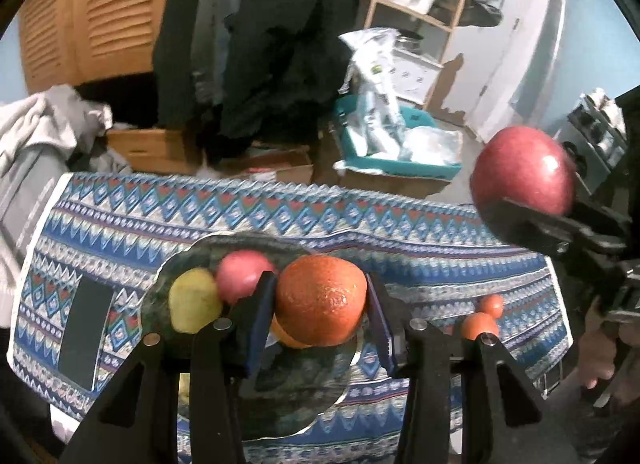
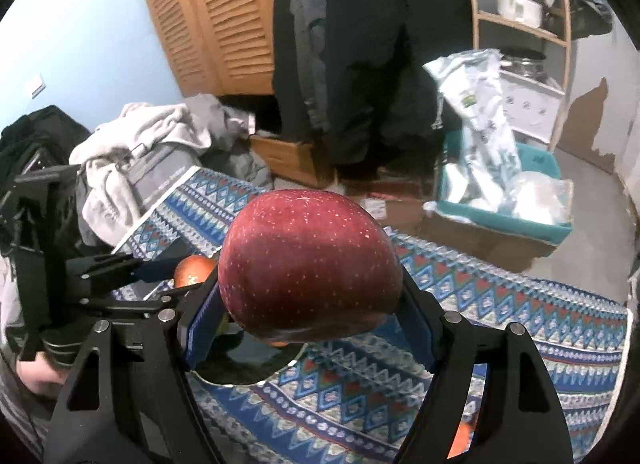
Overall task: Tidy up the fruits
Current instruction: 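Lift the orange and red apple and carry them toward the bowl, then lower the orange and apple into the bowl and open both tools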
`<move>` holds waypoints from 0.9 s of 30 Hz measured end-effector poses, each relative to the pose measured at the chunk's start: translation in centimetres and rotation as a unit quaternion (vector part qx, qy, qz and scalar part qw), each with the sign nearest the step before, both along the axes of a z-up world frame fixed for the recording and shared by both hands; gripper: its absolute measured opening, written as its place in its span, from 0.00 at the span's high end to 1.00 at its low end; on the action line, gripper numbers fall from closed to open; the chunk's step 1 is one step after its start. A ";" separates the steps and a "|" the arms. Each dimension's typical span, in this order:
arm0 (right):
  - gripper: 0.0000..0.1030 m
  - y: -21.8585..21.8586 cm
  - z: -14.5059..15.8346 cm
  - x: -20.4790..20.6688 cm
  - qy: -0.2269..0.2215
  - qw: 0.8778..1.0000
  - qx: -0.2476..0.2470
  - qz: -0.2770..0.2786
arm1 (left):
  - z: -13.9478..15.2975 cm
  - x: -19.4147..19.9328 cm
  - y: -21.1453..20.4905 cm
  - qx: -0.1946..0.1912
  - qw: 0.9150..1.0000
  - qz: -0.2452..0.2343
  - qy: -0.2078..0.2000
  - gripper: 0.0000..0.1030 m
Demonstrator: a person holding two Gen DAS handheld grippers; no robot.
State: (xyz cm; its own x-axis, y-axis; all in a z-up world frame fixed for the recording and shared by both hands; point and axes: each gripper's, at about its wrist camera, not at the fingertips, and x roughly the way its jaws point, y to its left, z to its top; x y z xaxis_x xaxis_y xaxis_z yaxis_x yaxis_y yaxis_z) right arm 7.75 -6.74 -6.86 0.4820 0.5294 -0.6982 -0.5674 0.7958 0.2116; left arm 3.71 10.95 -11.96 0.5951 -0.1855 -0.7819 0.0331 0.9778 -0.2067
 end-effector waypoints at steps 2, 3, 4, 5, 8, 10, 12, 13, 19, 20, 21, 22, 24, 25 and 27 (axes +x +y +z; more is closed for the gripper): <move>0.24 0.8 -0.3 0.1 0.002 1.000 -0.002 0.007 | -0.7 -0.1 0.8 0.000 1.000 0.009 0.009 0.56; 0.24 1.2 -0.6 0.2 0.005 1.000 -0.002 0.012 | -1.2 -0.2 1.2 -0.001 1.000 0.014 0.014 0.56; 0.24 1.6 -0.9 0.3 0.009 1.000 -0.002 0.015 | -1.6 -0.2 1.6 -0.001 1.000 0.018 0.019 0.56; 0.24 2.0 -1.2 0.3 0.013 1.000 -0.003 0.019 | -2.0 -0.2 1.9 0.000 0.999 0.022 0.023 0.56; 0.24 3.2 -2.3 0.5 0.026 0.999 -0.006 0.028 | -3.2 -0.2 2.4 0.007 0.999 0.029 0.035 0.56; 0.24 3.9 -3.1 0.6 0.033 0.999 -0.011 0.034 | -4.1 -0.1 2.8 0.005 0.998 0.035 0.048 0.56; 0.24 4.4 -3.8 0.7 0.038 0.998 -0.014 0.039 | -5.1 0.1 3.1 0.001 0.998 0.037 0.059 0.56; 0.24 4.6 -4.1 0.8 0.041 0.998 -0.016 0.041 | -5.5 0.2 3.2 0.003 0.997 0.038 0.065 0.56; 0.24 5.6 -5.8 0.9 0.060 0.997 -0.028 0.049 | -7.6 0.7 3.3 0.005 0.995 0.040 0.091 0.56; 0.24 5.7 -6.0 0.9 0.062 0.996 -0.031 0.051 | -7.8 0.8 3.3 0.004 0.995 0.040 0.093 0.56; 0.24 5.8 -6.2 0.9 0.064 0.996 -0.032 0.052 | -7.9 0.9 3.3 0.003 0.995 0.040 0.093 0.56; 0.24 5.9 -6.5 1.0 0.067 0.996 -0.034 0.054 | -8.1 1.0 3.4 0.001 0.995 0.040 0.094 0.56; 0.24 6.0 -7.1 1.0 0.073 0.995 -0.038 0.056 | -8.3 1.1 3.4 -0.002 0.994 0.039 0.097 0.56; 0.24 6.1 -7.4 1.1 0.076 0.995 -0.041 0.057 | -8.4 1.2 3.4 -0.002 0.994 0.040 0.101 0.56; 0.24 6.1 -8.2 1.1 0.086 0.994 -0.045 0.058 | -8.7 1.1 3.3 0.001 0.993 0.038 0.108 0.56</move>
